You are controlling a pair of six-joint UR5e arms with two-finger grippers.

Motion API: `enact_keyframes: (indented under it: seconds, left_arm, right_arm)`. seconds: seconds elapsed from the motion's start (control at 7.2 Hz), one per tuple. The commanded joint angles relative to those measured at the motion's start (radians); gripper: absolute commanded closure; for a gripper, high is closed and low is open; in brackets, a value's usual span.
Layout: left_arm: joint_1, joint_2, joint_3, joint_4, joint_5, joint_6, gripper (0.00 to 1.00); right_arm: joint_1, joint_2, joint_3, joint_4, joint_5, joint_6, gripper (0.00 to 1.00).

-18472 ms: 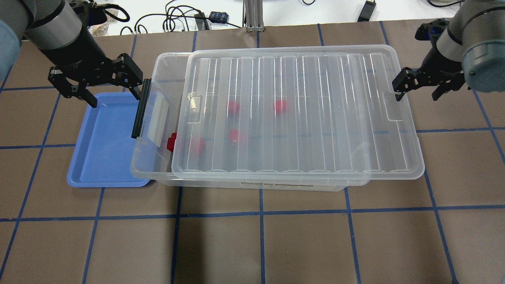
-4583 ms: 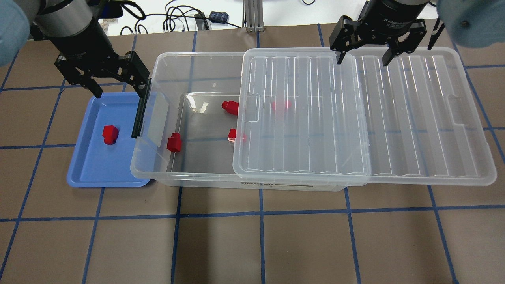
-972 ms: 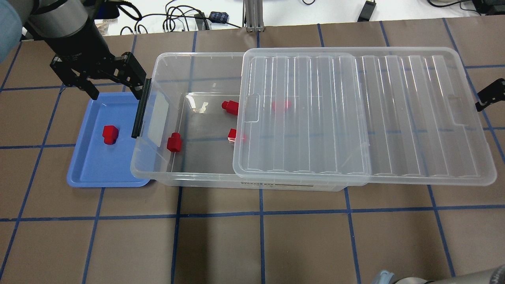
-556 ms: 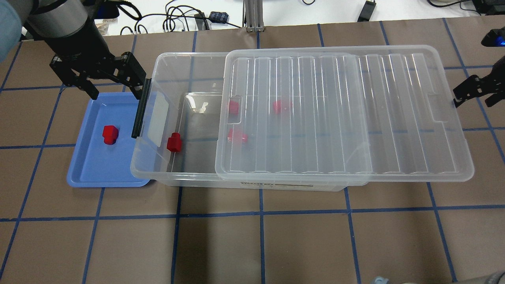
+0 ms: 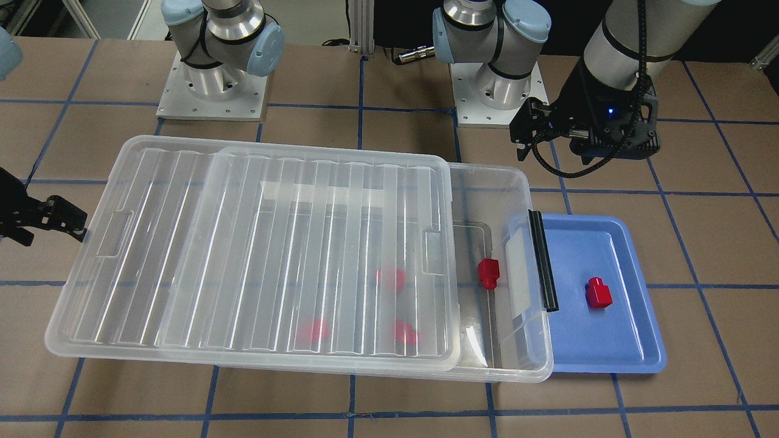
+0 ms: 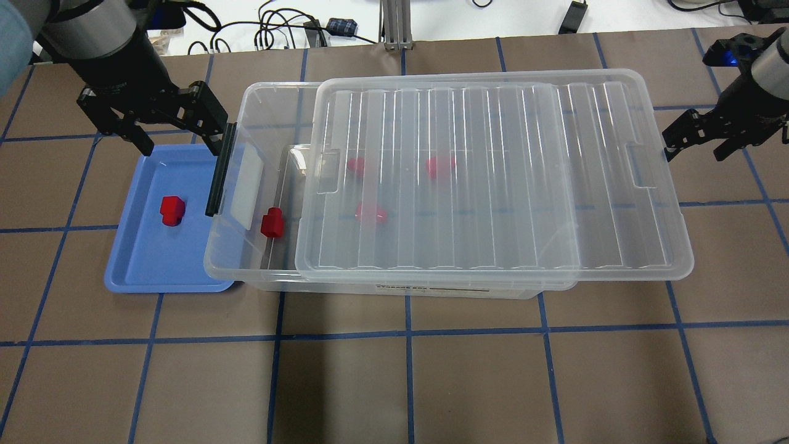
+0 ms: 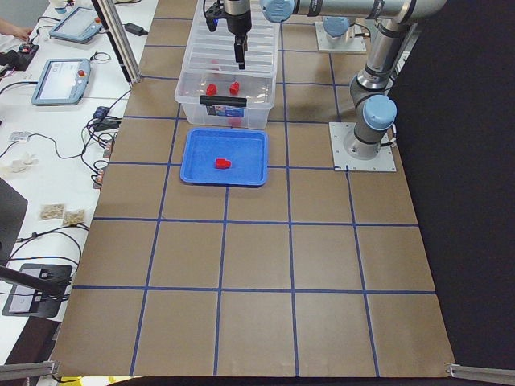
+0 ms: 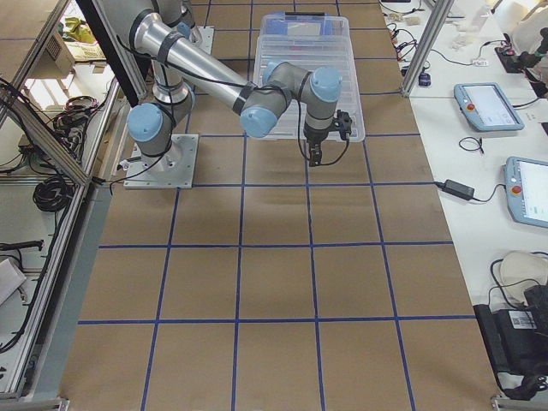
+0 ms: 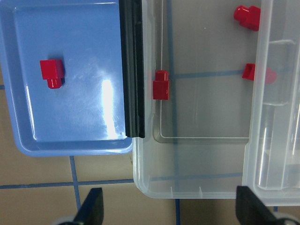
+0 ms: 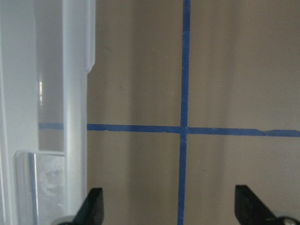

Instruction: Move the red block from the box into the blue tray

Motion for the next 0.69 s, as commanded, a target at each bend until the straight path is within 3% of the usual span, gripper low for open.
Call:
enact_keyframes:
  seconds: [0.0,0.56]
  left_arm:
    - [0.0,0.002,-0.001,0.0,0.0,0.0,0.0]
    - [0.0,0.002,-0.001,0.0,0.0,0.0,0.0]
  right_arm:
    - [0.066,0.0,0.0,-0.004,0.01,0.093,0.0]
    - [0.173,0.0,0.0,-0.015,0.012,0.207,0.0]
